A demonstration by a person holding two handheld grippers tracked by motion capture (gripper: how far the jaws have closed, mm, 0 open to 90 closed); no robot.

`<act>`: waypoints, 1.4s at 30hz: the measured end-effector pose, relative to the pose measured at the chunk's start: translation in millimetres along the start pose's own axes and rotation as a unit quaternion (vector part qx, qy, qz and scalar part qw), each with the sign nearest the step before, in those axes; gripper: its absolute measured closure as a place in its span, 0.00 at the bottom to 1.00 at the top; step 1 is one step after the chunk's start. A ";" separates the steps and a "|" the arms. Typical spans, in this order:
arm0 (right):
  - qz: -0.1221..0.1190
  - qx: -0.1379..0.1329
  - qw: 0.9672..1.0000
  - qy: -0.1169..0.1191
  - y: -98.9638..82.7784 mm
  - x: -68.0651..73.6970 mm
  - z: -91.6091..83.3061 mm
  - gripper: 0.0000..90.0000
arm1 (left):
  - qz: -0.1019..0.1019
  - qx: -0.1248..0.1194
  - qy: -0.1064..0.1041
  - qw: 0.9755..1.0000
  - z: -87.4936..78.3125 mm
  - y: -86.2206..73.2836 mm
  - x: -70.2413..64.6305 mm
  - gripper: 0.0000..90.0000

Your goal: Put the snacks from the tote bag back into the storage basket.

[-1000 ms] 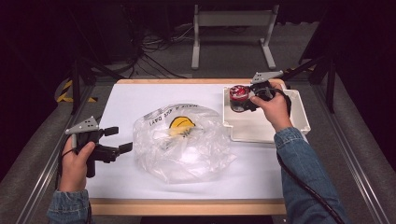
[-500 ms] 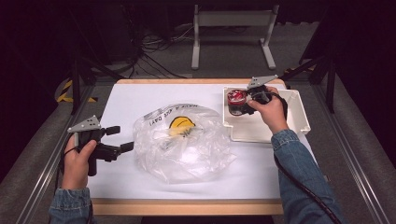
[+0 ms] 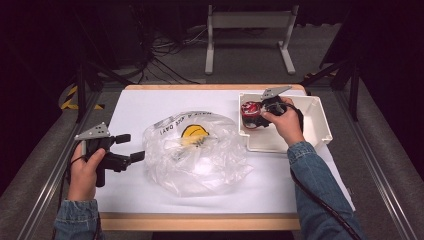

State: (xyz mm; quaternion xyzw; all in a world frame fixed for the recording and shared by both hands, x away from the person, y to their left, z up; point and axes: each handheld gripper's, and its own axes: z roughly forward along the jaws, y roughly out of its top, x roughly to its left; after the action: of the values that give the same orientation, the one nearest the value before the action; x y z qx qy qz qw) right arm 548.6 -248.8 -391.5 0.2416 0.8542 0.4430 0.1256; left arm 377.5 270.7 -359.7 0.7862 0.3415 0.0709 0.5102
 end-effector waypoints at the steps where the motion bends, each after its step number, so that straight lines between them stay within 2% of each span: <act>1: 0.000 0.001 1.000 0.000 -0.5 0.2 0.6 0.25 | -0.001 0.000 -0.001 1.000 0.1 0.1 -0.1 0.04; 33: 0.019 0.008 1.000 -0.006 -19.1 -0.3 12.3 0.25 | -0.003 0.001 -0.002 1.000 2.1 0.3 1.6 0.04; 42: 0.015 0.020 1.000 -0.003 -19.4 1.6 14.7 0.24 | -0.003 0.001 -0.001 1.000 2.3 0.1 1.9 0.04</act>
State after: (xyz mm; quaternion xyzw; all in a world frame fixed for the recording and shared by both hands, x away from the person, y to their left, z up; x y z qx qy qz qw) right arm 547.7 -247.3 -415.8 0.2580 0.8587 0.4271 0.1167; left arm 380.1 270.2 -361.1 0.7861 0.3430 0.0679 0.5097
